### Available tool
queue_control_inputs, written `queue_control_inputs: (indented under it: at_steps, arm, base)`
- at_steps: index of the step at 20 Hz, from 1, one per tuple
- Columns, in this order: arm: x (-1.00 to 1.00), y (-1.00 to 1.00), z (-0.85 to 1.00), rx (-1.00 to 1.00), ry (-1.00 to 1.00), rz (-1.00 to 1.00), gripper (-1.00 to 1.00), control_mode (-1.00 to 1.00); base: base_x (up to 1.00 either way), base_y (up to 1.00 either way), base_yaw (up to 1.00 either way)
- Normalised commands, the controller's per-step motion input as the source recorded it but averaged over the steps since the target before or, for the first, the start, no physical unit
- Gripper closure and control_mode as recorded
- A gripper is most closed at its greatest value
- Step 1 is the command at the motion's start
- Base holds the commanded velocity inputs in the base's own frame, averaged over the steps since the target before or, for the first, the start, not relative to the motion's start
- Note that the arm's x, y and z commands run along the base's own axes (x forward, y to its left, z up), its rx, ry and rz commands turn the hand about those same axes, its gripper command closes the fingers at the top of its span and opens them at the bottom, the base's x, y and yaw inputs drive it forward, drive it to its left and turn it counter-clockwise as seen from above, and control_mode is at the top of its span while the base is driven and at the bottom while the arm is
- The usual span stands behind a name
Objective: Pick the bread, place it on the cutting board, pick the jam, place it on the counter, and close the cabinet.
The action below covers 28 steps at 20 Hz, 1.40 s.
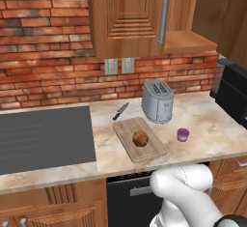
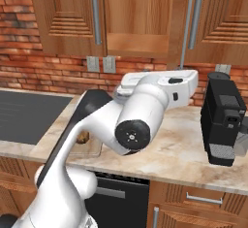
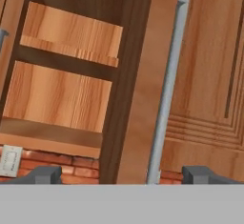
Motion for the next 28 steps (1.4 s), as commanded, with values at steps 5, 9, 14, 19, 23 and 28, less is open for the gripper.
queue_control_inputs:
  at_steps: [5, 9, 14, 19, 23, 28]
  arm:
    - [0.00, -0.19, -0.01, 0.00, 0.00, 0.02, -1.00, -1.00]
    - [0.00, -0.18, 0.00, 0.00, 0.00, 0.06, -1.00, -1.00]
    - [0.00, -0.15, 0.00, 0.00, 0.00, 0.10, -1.00, -1.00]
    - [0.01, -0.09, -0.02, 0.00, 0.00, 0.12, -1.00, -1.00]
    - [0.03, -0.09, -0.05, 0.00, 0.00, 0.13, -1.00, -1.00]
    - [0.14, -0.03, -0.07, 0.00, 0.00, 0.13, -1.00, -1.00]
  base:
    - [0.00, 0.00, 0.00]
    - [0.00, 0.00, 0.00]
    - [0.00, 0.00, 0.00]
    - [0.00, 0.00, 0.00]
    - [0.00, 0.00, 0.00]
    - [0.00, 0.00, 0.00]
